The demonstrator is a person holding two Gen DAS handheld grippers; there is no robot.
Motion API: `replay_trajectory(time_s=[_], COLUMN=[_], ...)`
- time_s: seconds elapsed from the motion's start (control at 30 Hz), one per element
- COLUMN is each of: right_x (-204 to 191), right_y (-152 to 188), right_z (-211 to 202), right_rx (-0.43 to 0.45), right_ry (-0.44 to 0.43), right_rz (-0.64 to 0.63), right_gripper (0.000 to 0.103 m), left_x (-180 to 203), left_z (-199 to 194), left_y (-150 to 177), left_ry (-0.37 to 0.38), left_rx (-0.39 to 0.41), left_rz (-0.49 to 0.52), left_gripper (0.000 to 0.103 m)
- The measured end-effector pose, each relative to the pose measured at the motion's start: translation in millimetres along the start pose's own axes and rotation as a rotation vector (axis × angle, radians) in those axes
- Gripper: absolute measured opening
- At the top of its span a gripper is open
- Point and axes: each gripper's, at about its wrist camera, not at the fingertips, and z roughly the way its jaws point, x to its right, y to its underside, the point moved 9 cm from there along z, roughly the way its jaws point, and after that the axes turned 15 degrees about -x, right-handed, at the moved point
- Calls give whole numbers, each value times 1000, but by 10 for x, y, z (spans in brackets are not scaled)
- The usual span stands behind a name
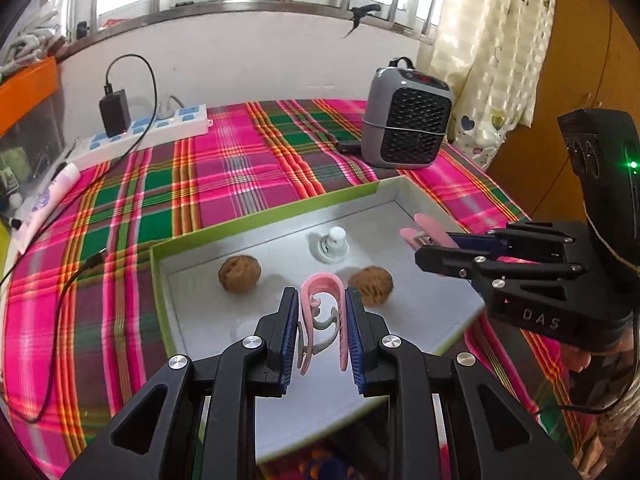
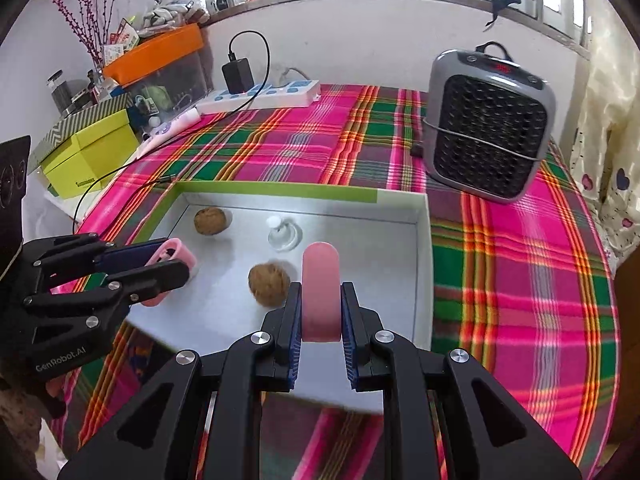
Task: Organize objects
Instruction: 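Carry the pink clip with the left tool into the tray while the right tool carries the pink block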
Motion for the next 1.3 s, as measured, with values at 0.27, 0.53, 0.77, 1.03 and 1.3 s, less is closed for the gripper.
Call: replay_trajectory(time_s=[0.27, 0.53, 0.77, 1.03, 1.3], right_x=[68, 101, 128, 142, 130], right_y=[-189, -270, -286, -321, -324], right_z=[194, 337, 401, 439, 456], right_rx=[-35, -66, -76, -80, -87], right_ry=[7, 8, 8, 23, 38], right_rz=[-7, -10, -10, -10, -22], right_gripper=[18, 18, 18, 18, 18], left_x=[-91, -162, -172, -176, -172], left_z=[259, 407, 463, 488, 489], left_y=[-161, -227, -238, -241, -257], left_ry=[-28, -34, -26, -21, -29], left_rx=[-41, -66, -77, -90, -95], left_rz=[-5, -16, -18, -26, -20], left_gripper=[21, 21, 21, 21, 22])
